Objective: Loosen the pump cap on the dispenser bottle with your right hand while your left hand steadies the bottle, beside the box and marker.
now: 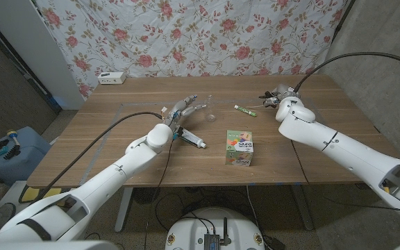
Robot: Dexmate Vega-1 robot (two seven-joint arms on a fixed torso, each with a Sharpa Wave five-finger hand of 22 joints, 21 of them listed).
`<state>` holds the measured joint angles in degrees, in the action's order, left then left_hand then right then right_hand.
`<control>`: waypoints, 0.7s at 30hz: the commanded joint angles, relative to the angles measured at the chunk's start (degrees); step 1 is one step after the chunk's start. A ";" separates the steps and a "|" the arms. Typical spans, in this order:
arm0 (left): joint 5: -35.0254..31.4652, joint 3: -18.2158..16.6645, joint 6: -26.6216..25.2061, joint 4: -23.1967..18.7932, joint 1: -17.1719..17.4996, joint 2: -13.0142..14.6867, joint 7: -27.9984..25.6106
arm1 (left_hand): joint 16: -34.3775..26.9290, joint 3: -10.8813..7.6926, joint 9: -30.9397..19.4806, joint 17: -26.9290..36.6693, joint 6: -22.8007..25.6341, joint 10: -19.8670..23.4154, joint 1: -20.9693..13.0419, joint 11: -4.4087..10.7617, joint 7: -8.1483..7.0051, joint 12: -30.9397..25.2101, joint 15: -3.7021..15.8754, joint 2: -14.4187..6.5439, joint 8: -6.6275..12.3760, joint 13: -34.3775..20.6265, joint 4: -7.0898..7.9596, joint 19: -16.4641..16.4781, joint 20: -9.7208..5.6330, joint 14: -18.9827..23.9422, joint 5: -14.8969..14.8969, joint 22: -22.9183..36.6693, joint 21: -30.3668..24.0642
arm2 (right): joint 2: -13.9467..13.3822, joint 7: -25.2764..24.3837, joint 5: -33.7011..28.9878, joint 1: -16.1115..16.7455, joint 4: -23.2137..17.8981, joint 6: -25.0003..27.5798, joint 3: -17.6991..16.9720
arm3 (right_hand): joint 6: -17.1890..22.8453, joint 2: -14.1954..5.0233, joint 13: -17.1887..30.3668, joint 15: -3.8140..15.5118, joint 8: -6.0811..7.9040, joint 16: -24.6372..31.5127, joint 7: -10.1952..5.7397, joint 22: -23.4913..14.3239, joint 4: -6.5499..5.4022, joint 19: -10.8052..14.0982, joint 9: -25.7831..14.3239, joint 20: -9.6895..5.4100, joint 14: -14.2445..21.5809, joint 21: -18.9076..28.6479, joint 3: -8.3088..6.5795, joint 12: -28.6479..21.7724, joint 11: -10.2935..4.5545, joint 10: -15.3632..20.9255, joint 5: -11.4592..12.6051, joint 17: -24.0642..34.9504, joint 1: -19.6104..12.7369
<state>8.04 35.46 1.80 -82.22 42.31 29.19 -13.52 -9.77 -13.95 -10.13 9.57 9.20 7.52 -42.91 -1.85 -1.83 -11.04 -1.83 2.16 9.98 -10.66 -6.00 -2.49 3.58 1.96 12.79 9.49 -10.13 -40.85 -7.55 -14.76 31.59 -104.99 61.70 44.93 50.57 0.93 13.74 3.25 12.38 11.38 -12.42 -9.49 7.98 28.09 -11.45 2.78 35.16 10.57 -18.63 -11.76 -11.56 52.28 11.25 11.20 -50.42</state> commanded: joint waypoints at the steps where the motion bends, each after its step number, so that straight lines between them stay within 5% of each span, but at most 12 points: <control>1: 0.36 -1.06 0.39 -0.61 0.71 -0.03 -1.18 | -0.39 0.28 0.01 0.04 0.50 0.25 0.48 0.10 0.33 -0.33 -0.15 0.03 0.42 -0.16 0.19 0.16 -0.04 0.37 0.41 0.27 -0.34 | 0.67 -3.98 5.67 1.44 1.54 -0.70 -1.26 | -0.95 0.35 0.32 8.73 -0.30 -0.29 0.13 -0.07 -0.08 0.14 -0.08 0.30 -0.66 0.03 -0.05 0.16 0.04 -1.29 0.19 0.08 0.57; 13: 0.41 -1.58 0.48 -1.12 1.35 0.12 -2.09 | -0.51 0.36 0.02 0.03 0.87 0.66 0.71 0.11 0.30 -0.54 0.01 -0.31 0.56 -0.16 0.31 0.29 0.01 0.69 0.50 0.27 -0.45 | 0.49 -5.34 9.52 1.47 2.82 -1.31 -1.11 | -1.60 0.64 0.35 8.57 -0.43 -0.38 0.26 -0.07 -0.18 0.10 -0.14 0.44 -0.98 0.04 -0.10 0.11 0.34 -1.83 0.27 0.05 1.23; 21: 0.54 -1.88 0.40 -1.45 1.65 0.34 -2.28 | -0.49 0.39 0.02 0.03 0.86 0.55 0.81 0.05 0.30 -0.51 -0.04 -0.57 0.54 -0.15 0.37 0.27 -0.07 0.68 0.55 0.27 -0.47 | -0.64 -5.52 12.02 2.07 2.05 -2.95 -1.87 | -11.46 2.01 0.30 6.62 -2.12 -0.84 2.02 -0.12 -1.01 -1.27 -0.46 1.08 -6.30 -0.10 1.59 1.60 2.46 -12.19 0.56 0.27 4.98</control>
<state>8.39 34.06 2.16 -83.26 43.49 29.28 -15.40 -9.98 -13.71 -10.14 9.57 9.52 7.83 -42.38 -1.54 -1.53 -11.28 -2.05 1.63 10.21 -10.67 -5.76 -2.49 3.58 2.17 12.79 9.48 -10.41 -40.42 -12.23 -6.36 33.02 -102.70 60.45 43.68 41.29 2.59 13.99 2.85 10.66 10.76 -10.88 -9.48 6.98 27.13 -11.61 3.73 29.79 10.57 -17.45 -10.37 -9.39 42.22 11.53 11.35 -46.21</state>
